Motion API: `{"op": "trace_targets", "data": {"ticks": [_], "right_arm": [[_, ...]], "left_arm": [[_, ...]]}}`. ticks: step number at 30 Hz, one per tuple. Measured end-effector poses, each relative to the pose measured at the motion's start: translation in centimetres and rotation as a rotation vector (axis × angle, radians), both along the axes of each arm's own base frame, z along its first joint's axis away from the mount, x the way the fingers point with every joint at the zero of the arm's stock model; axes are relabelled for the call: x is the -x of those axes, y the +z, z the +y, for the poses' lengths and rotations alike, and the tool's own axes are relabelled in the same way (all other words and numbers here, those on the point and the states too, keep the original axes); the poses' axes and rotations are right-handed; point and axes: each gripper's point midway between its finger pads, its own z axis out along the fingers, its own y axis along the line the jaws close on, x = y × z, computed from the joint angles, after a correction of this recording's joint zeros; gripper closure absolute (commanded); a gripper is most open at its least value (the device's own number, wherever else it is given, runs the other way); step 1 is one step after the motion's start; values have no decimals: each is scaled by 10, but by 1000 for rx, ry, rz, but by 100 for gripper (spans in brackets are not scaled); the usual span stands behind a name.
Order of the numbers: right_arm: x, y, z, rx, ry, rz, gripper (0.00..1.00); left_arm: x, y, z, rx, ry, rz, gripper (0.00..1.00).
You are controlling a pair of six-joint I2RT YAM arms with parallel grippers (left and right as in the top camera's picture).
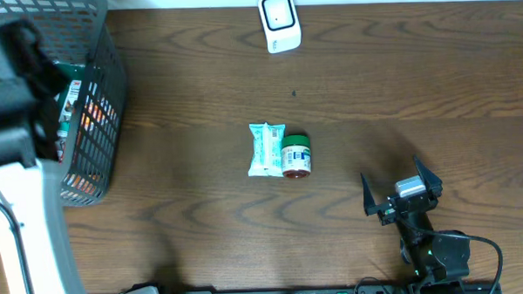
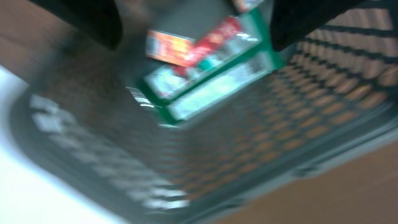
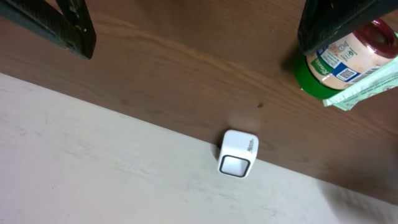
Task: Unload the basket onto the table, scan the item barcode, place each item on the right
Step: 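Release the packet and move the left gripper back into the basket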
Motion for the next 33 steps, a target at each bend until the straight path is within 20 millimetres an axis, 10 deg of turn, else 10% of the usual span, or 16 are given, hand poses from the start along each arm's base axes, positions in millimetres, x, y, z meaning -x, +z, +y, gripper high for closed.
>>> {"op": "trace_targets", "data": {"ticks": [9, 16, 25, 27, 31, 33], "right_arm": [[0, 0, 0, 0, 0, 0, 1], [0, 0, 0, 0, 0, 0, 1], [0, 0, 0, 0, 0, 0, 1], [0, 0, 0, 0, 0, 0, 1], [0, 0, 0, 0, 0, 0, 1], [0, 0, 0, 0, 0, 0, 1]], "left_arm": [[-26, -113, 79, 135, 25, 261, 17], [-47, -221, 72, 312, -172, 475, 18], [-41, -298, 62, 435, -215, 638, 21], [-39, -316, 59, 466, -221, 671, 33], [-39, -320, 58, 472, -226, 676, 89], [-39, -319, 58, 469, -228, 678, 93]]}}
